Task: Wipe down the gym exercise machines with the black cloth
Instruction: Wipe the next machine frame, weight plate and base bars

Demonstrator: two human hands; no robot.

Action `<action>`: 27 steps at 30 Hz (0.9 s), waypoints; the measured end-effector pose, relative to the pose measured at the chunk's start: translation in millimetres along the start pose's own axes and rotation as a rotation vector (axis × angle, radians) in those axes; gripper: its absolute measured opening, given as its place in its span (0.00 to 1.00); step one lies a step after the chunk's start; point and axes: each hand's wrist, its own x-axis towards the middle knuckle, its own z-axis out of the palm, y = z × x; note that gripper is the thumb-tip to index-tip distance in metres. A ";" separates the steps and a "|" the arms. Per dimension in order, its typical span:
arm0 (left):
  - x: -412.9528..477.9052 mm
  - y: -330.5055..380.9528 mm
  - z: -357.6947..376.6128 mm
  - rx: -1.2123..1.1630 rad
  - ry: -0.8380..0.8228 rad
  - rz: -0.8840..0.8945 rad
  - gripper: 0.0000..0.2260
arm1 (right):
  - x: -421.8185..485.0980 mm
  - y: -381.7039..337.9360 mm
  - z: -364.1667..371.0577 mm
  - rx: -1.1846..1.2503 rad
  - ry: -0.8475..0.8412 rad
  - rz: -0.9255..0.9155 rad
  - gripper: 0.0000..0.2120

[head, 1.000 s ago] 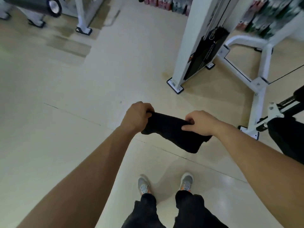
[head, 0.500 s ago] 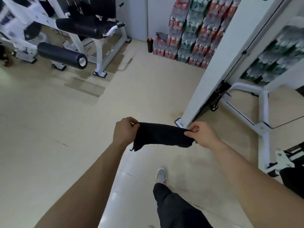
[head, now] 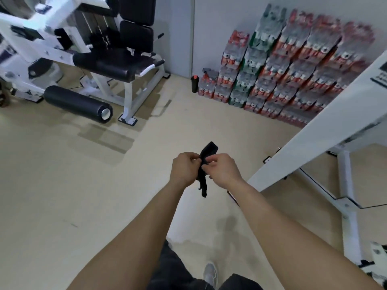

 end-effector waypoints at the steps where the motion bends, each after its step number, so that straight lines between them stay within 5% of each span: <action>1: 21.0 3.7 -6.5 0.012 -0.027 0.019 0.11 | 14.6 -10.2 0.7 -0.026 -0.013 -0.012 0.06; 11: 216.4 47.1 -101.2 -0.087 -0.311 0.082 0.09 | 179.2 -101.3 8.6 0.130 -0.103 0.019 0.28; 15: 279.5 78.3 -114.1 -0.007 -0.379 0.127 0.11 | 232.7 -114.9 -8.4 0.184 -0.041 0.107 0.24; 20: 360.5 129.0 -100.5 0.169 -0.428 0.261 0.13 | 299.9 -114.0 -63.9 -0.169 0.388 -0.011 0.11; 27: 484.5 222.2 -58.5 0.299 -0.507 0.400 0.15 | 417.7 -88.1 -159.6 -0.243 0.225 -0.028 0.07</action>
